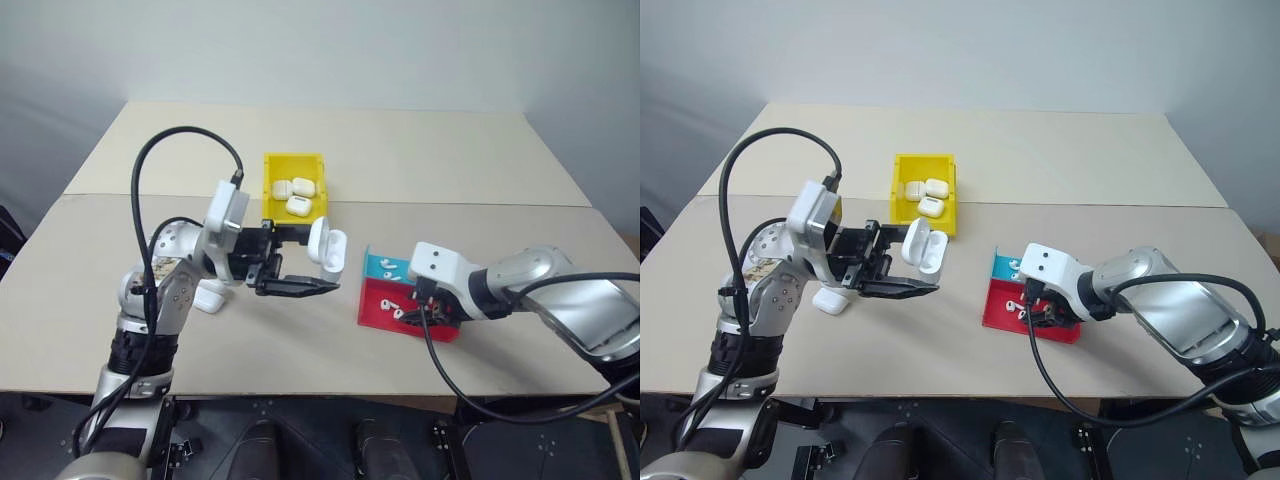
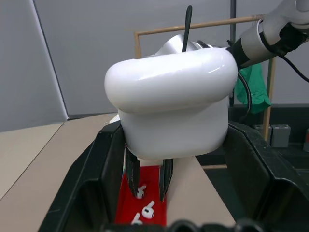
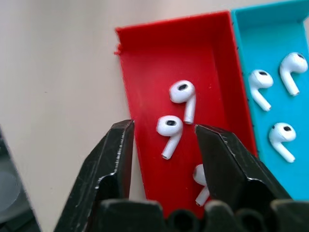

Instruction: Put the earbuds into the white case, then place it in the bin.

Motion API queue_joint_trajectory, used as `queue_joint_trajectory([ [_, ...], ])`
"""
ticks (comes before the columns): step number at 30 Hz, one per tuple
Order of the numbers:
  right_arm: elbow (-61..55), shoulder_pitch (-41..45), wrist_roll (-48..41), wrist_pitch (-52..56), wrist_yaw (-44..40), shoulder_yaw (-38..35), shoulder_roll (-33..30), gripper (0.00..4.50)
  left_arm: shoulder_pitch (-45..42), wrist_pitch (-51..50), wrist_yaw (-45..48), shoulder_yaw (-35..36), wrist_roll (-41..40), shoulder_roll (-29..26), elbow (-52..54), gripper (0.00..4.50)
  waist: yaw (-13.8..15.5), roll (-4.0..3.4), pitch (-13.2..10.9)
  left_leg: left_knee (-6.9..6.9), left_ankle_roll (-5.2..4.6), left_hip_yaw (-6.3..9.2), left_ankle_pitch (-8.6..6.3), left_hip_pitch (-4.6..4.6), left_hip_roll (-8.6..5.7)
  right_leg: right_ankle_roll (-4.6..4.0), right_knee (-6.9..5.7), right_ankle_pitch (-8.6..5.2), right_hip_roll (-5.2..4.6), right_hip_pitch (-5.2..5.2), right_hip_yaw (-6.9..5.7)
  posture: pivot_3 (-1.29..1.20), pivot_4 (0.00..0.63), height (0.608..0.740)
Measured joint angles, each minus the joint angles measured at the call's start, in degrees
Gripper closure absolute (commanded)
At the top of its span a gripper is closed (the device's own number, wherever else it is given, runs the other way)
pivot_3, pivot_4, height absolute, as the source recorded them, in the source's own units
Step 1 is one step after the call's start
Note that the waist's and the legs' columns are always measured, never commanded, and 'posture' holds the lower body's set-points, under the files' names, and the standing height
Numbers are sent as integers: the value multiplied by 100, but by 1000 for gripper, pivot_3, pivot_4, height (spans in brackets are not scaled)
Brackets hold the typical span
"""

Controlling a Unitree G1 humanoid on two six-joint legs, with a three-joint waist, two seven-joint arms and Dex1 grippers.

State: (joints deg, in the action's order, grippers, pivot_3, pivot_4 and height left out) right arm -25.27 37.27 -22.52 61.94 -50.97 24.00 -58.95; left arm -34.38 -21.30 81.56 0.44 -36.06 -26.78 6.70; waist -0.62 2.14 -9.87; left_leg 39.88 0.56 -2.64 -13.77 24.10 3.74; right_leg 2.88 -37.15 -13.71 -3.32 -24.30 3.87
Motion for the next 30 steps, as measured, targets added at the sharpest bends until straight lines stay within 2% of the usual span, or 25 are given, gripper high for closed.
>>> queue_joint_trajectory([
  [9, 130, 43, 421, 114, 19, 403, 210, 1980, 210, 186, 226, -154, 0, -147, 91, 1720, -8, 0, 0, -1, 0, -1, 0, -1, 0, 0, 0, 0, 1, -1, -1, 0, 150, 740],
  [26, 365, -14, 743, 170, 122, 443, 653, 1980, 222, 229, 103, -184, 0, -149, 147, 1720, -9, 0, 0, -1, 0, 0, 0, -1, 0, 0, 0, 0, 1, 0, 0, 0, 150, 740],
  [29, 377, -18, 789, 162, 106, 444, 660, 2593, 222, 229, 91, -184, 0, -168, 147, 1720, -9, 0, 0, -1, 0, 0, 0, -1, 0, 0, 0, 0, 1, 0, 0, 0, 150, 740],
  [30, 376, -20, 793, 160, 103, 444, 659, 2928, 222, 229, 88, -184, 0, -177, 147, 1720, -9, 0, 0, -1, 0, 0, 0, -1, 0, 0, 0, 0, 1, 1, 0, 0, 150, 740],
])
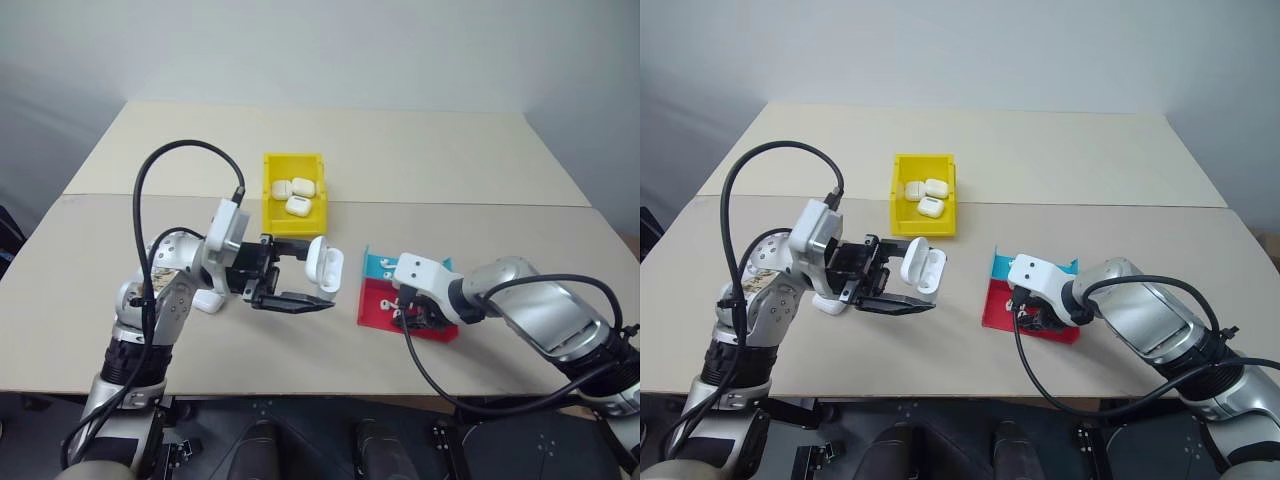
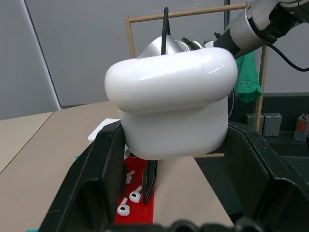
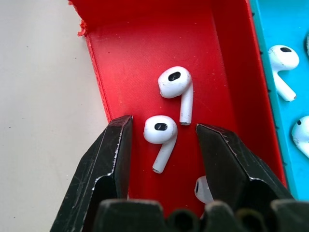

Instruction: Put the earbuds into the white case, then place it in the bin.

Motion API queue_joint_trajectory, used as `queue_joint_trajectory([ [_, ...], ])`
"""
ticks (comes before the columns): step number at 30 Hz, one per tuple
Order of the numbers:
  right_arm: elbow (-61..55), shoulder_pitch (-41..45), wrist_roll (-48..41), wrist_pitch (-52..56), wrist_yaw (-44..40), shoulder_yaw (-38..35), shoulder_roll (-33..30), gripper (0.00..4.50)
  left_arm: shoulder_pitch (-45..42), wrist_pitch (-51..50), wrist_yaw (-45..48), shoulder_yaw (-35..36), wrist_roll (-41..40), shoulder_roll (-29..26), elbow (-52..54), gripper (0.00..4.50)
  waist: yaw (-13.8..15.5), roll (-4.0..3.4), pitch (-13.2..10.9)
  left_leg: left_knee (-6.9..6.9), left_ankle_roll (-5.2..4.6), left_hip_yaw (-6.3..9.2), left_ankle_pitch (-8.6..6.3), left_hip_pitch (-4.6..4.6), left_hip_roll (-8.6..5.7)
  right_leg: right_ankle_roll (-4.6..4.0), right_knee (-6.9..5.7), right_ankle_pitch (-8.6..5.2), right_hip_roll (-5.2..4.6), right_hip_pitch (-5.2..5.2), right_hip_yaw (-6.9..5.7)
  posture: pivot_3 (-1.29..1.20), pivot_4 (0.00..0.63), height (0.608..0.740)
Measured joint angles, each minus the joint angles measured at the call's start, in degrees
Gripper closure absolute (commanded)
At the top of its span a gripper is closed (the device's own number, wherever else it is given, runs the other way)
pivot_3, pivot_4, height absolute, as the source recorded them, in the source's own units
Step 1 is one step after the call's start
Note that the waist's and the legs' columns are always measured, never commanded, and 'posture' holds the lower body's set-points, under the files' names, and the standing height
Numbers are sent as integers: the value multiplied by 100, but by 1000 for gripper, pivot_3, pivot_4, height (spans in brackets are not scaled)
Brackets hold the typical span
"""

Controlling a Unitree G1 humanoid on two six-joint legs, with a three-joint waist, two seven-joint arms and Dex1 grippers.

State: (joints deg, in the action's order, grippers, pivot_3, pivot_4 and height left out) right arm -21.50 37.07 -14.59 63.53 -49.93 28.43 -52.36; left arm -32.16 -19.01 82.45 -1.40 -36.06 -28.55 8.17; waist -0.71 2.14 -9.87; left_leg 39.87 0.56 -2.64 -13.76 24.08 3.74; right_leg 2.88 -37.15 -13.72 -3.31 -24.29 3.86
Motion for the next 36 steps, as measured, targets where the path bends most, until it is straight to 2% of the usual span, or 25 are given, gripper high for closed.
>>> queue_joint_trajectory([
  [3, -19, -9, 32, -4, -8, -2, 0, 3868, 0, 0, -11, 0, -1, -19, 2, 1720, 0, 0, 0, 0, 0, 0, 0, -1, 0, 0, 0, 0, 0, 1, 0, 0, 150, 740],
  [9, -173, -109, 15, 63, -4, -57, -1, 3881, 0, 0, -15, 0, -8, -57, 5, 1720, 1, 0, 0, 0, 0, 0, 0, -1, 0, 0, 0, 0, 0, 1, 0, 0, 150, 740],
  [13, -299, -267, -148, 321, 26, -369, 26, 3881, -3, 0, -3, -1, -13, -74, 3, 1720, 3, 0, 0, 0, 0, 1, 0, 0, 0, 0, 0, 0, 0, 0, 0, 0, 150, 740],
  [15, -439, -354, -347, 496, 44, -798, 69, 3881, -17, -1, 30, -2, -14, -89, -10, 1720, 3, 0, 0, -1, 0, 1, 0, 1, 0, 0, 0, 0, 0, -1, 0, 0, 150, 740],
  [18, -750, -622, -946, 426, 56, -2279, 534, 3881, -174, -4, 83, -10, -20, -82, -112, 1720, 8, 0, 0, -3, 0, 4, 0, 2, 0, 1, 2, 0, 0, 1, -3, 0, 150, 740],
  [20, -890, -793, -1328, 31, 56, -3221, 982, 3881, -288, -4, 82, 0, -38, -40, -223, 1720, 13, 1, 0, -2, 0, 11, 0, 3, 0, 1, 6, 0, 1, 5, -9, 0, 150, 740],
  [22, -1060, -852, -2027, -294, 268, -4353, 1771, 3881, -438, -4, 48, 5, -87, 120, -350, 1720, 21, 1, 0, -3, 0, 12, 0, 4, -1, 2, 5, 1, 1, 7, -10, 0, 150, 740],
  [26, -1378, -687, -2977, -472, 981, -5140, 2662, 3881, -636, -29, -98, 2, -132, 330, -502, 1720, -1, 0, 0, -3, 0, 14, 0, 2, 0, 2, 1, 1, 1, 5, -10, 0, 150, 740],
  [30, -1628, -613, -3715, -671, 1620, -5187, 3182, 3881, -805, -90, -242, -35, -132, 521, -624, 1720, -20, -1, 0, -5, 0, 14, 0, 2, 0, 2, 1, 1, 2, 4, -9, 0, 150, 740],
  [36, -1982, -768, -4204, -964, 2146, -4811, 3253, 3881, -1000, -140, -379, -83, -134, 679, -689, 1720, -12, -1, 0, -5, 0, 14, 0, 3, -1, 2, 2, 1, 1, 4, -9, 0, 150, 740],
])
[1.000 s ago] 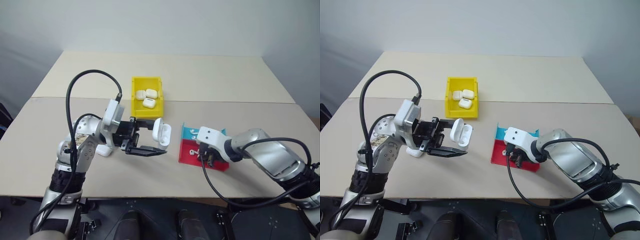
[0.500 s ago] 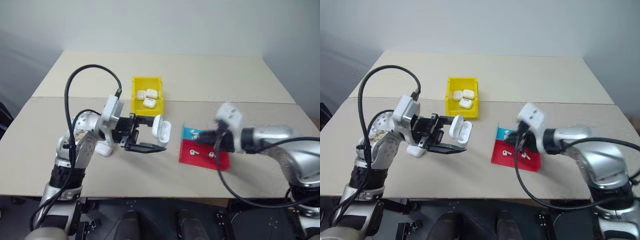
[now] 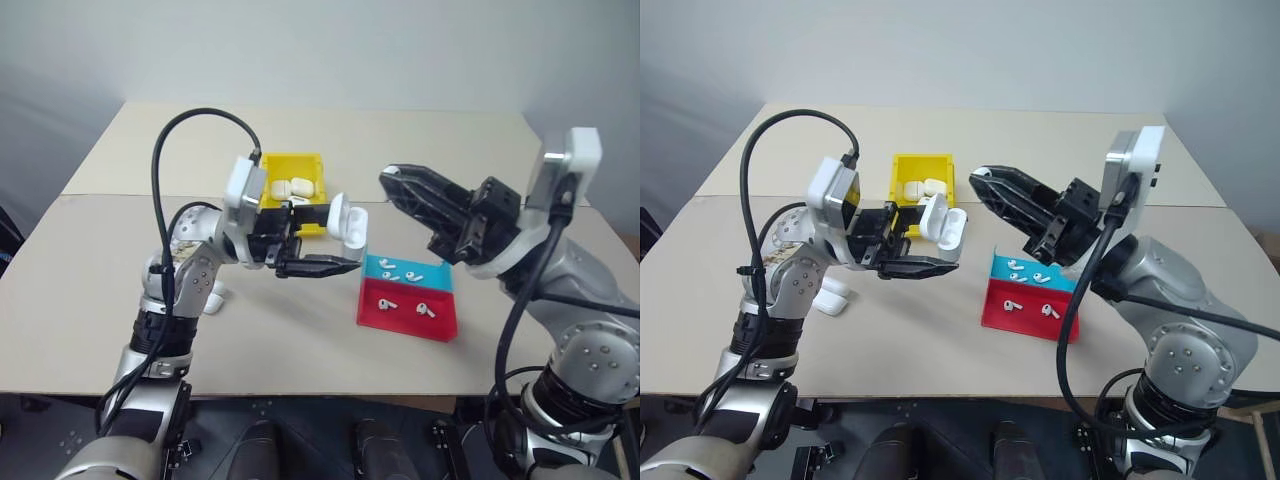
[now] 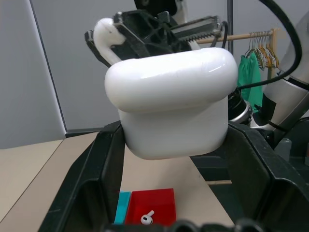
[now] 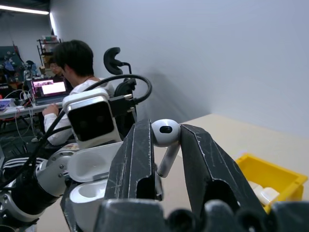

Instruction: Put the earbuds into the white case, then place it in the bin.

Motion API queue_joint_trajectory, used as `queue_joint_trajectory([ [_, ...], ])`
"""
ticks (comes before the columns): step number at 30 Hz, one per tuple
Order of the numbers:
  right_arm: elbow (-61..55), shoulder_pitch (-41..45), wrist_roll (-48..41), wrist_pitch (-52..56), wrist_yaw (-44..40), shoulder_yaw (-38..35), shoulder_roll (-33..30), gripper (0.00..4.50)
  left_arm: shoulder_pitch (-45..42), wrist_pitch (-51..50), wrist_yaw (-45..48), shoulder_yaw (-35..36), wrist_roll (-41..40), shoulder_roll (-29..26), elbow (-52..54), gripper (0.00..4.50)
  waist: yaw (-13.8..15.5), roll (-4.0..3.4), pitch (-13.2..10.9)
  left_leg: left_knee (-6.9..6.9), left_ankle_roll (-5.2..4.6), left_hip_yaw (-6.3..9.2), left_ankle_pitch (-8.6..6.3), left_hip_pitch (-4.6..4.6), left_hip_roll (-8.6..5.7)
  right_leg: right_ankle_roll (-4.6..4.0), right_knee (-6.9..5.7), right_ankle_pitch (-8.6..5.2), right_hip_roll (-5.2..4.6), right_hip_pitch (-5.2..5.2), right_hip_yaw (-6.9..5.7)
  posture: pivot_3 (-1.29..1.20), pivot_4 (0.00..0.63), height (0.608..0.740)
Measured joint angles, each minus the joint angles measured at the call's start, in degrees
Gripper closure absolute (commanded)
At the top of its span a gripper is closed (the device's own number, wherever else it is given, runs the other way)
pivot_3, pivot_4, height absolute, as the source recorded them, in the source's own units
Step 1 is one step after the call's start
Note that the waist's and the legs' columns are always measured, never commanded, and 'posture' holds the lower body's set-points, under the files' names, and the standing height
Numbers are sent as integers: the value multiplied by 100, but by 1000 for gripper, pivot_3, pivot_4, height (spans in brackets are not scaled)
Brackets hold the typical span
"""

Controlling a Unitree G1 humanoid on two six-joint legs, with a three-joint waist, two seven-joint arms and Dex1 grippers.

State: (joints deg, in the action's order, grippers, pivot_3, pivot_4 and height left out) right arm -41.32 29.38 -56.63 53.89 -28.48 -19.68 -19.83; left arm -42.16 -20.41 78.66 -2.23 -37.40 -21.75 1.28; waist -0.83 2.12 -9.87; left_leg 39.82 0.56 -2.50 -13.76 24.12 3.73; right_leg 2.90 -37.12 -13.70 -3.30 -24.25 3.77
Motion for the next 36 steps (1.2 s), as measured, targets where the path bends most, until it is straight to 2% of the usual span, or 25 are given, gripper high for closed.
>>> queue_joint_trajectory([
  [7, -109, -161, -38, -419, 177, 527, -117, 3881, -66, -158, -39, -45, -58, 60, 1, 1720, -4, 0, 0, -1, 0, -1, 0, -1, 0, 0, 0, 0, 1, -1, 1, 0, 150, 740],
  [21, -87, -393, 231, -1107, 148, 895, -773, 3881, 11, -238, -43, -106, -95, 36, 121, 1720, 1, 0, 0, -1, 0, -1, 0, 0, 0, -1, 2, -1, 0, 0, 1, 0, 150, 740],
  [29, -17, -417, 544, -1479, 60, 1108, -944, 3881, 33, -238, -95, -122, -90, 13, 123, 1720, 1, 0, 0, -1, 0, -1, 0, 0, 0, -1, 3, -1, 0, 0, 1, 0, 150, 740],
  [36, 45, -626, 594, -1674, -265, 1065, -1296, 1454, 62, -217, -92, -132, -85, -59, 123, 1720, 7, 0, 0, 0, 0, -1, 0, -1, -1, -1, 3, -1, 0, 1, 0, 0, 150, 740],
])
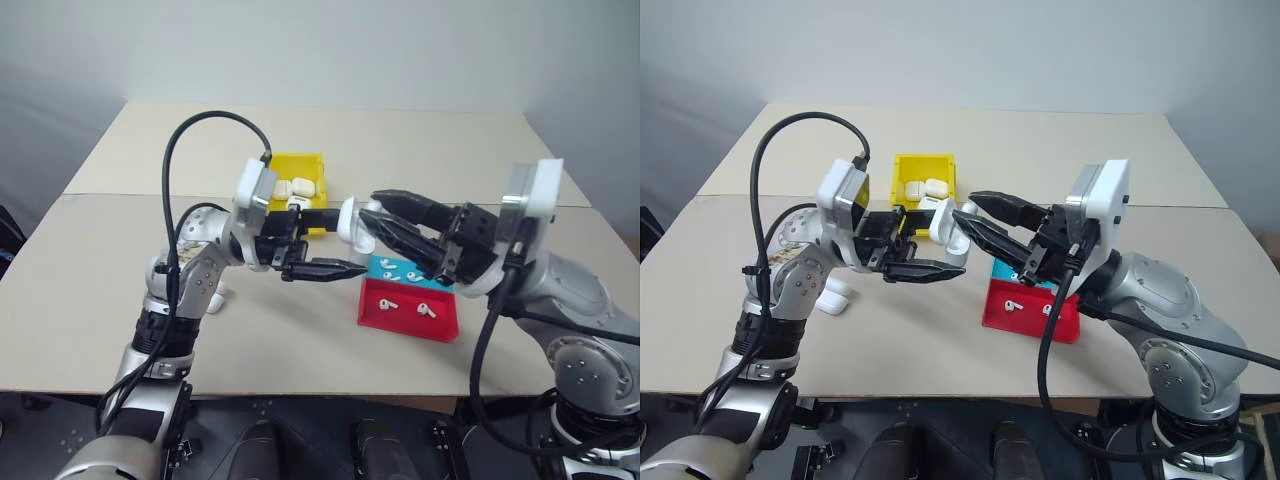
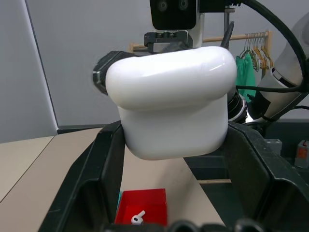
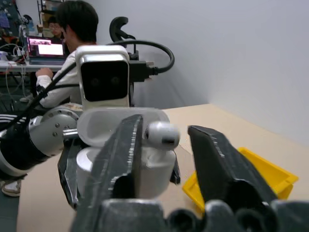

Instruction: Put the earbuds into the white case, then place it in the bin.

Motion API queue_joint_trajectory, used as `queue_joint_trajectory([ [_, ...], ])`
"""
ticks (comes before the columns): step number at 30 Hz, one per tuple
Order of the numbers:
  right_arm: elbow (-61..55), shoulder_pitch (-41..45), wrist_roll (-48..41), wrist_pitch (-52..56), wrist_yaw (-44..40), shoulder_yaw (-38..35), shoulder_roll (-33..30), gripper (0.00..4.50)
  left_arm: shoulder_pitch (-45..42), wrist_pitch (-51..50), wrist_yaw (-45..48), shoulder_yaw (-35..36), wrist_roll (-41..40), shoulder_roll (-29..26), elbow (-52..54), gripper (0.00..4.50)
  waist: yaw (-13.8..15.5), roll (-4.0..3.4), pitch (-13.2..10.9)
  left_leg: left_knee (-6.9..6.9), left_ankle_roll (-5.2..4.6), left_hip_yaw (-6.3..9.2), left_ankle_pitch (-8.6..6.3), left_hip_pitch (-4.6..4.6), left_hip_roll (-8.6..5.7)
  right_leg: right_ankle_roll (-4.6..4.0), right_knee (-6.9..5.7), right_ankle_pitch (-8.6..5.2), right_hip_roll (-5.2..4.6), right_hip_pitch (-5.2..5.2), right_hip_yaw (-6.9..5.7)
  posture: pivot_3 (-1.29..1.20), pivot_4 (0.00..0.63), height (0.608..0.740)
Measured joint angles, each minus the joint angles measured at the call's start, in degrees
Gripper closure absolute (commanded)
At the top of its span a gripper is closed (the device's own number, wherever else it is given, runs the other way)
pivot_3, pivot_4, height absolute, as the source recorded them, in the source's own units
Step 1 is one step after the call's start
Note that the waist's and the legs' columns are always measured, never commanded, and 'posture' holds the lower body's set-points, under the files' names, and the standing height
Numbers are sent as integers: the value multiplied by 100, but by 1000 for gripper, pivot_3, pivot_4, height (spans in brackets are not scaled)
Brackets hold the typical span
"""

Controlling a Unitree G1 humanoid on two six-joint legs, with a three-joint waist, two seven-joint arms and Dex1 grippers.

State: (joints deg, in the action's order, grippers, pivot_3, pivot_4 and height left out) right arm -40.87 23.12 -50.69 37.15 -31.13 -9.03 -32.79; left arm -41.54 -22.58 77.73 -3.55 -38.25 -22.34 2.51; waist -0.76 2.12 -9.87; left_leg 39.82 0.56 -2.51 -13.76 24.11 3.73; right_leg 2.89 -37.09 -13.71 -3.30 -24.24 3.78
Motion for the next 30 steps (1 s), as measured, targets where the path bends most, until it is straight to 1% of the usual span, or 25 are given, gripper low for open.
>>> queue_joint_trajectory([
  [1, 1, 0, -1, -13, -10, -14, -9, 1090, 0, 3, 0, 1, 0, 5, 0, 1720, 0, 0, 0, 0, 0, 0, 0, 0, 0, 0, 0, 0, 0, 0, 0, 0, 150, 740],
  [2, 3, 0, -1, -33, -13, -22, -16, 824, 0, 6, -1, 1, 0, 6, -1, 1720, 0, 0, 0, -1, 0, 0, 0, 0, 0, 0, 0, 0, 1, -1, 0, 0, 150, 740],
  [9, 47, 11, -39, -52, 8, -85, -32, 824, 0, 21, -29, 6, 0, 15, -3, 1720, 0, 0, 0, -1, 0, 0, 0, 1, 0, 0, 0, 0, 0, -1, 0, 0, 150, 740],
  [11, 106, 41, -153, -24, 25, -117, -124, 824, -2, 56, -36, 6, 0, 16, -4, 1720, 0, 0, 0, 0, 0, 0, 0, 1, 0, 0, 1, 0, 0, 0, 0, 0, 150, 740],
  [14, 351, 204, -248, 96, -35, -292, -558, 824, -37, 128, -23, 28, -1, -17, -14, 1720, 1, 0, 0, 0, 0, -1, 0, 0, 0, 0, 1, 0, 0, 1, 0, 0, 150, 740],
  [17, 824, 690, -148, 353, -296, -273, -1318, 824, -51, 154, 1, 100, -1, -92, -58, 1720, 0, -3, -2, -2, 0, -3, 0, -1, 0, -1, 2, -1, -1, -1, 2, 0, 150, 740],
  [18, 1009, 928, 80, 414, -488, -83, -1667, 824, -51, 159, -1, 112, -2, -98, -65, 1720, -3, -9, -5, -1, 0, -7, 0, -1, 0, -1, 1, -1, -1, -2, 4, 0, 150, 740],
  [20, 1420, 1414, 964, 280, -1040, 642, -2435, 824, -48, 174, -20, 124, -3, -94, -66, 1720, -11, -11, -6, -7, -1, -10, 0, -5, 2, -5, 5, -2, 1, -4, 4, 0, 150, 740],
  [22, 1902, 1660, 2115, -370, -1645, 1496, -2876, 824, -34, 230, -45, 127, -3, -78, -50, 1720, -9, -10, -6, -10, -1, -11, 0, -4, 3, -6, 8, -3, 1, -5, 4, 0, 150, 740],
  [23, 2335, 1880, 2850, -925, -2072, 2083, -2963, 824, -15, 260, -62, 141, -2, -80, -41, 1720, -17, -11, -6, -9, -1, -15, 0, -4, 1, -5, 8, -3, 0, -7, 6, 0, 150, 740],
  [25, 3240, 2306, 3882, -1864, -2773, 2935, -2889, 824, 1, 283, -77, 138, -2, -62, -18, 1720, -41, -13, -7, -7, -1, -25, 0, -2, 1, -2, 7, -1, 0, -12, 14, 0, 150, 740],
  [26, 3485, 2408, 4106, -2113, -2938, 3083, -2836, 824, 5, 287, -79, 133, -2, -53, -9, 1720, -38, -14, -8, -7, -1, -25, 0, 0, 1, -1, 7, -1, 0, -14, 14, 0, 150, 740],
  [27, 4089, 2741, 4465, -2641, -3375, 3364, -2655, 824, 26, 306, -84, 140, -1, -59, -7, 1720, -49, -16, -10, -7, -1, -27, 0, -1, 1, -1, 7, -1, 0, -15, 16, 0, 150, 740],
  [28, 4322, 2859, 4610, -2864, -3552, 3438, -2591, 824, 28, 315, -91, 133, 0, -44, -3, 1720, -44, -19, -11, -8, -1, -26, 0, 1, 1, -1, 7, 0, 0, -15, 15, 0, 150, 740],
  [30, 5302, 3416, 4949, -3682, -4266, 3711, -2261, 824, 81, 368, -129, 146, 1, -34, 10, 1720, -46, -21, -13, -9, -1, -25, 1, 1, 2, -1, 8, 0, 0, -14, 14, 0, 150, 740],
])
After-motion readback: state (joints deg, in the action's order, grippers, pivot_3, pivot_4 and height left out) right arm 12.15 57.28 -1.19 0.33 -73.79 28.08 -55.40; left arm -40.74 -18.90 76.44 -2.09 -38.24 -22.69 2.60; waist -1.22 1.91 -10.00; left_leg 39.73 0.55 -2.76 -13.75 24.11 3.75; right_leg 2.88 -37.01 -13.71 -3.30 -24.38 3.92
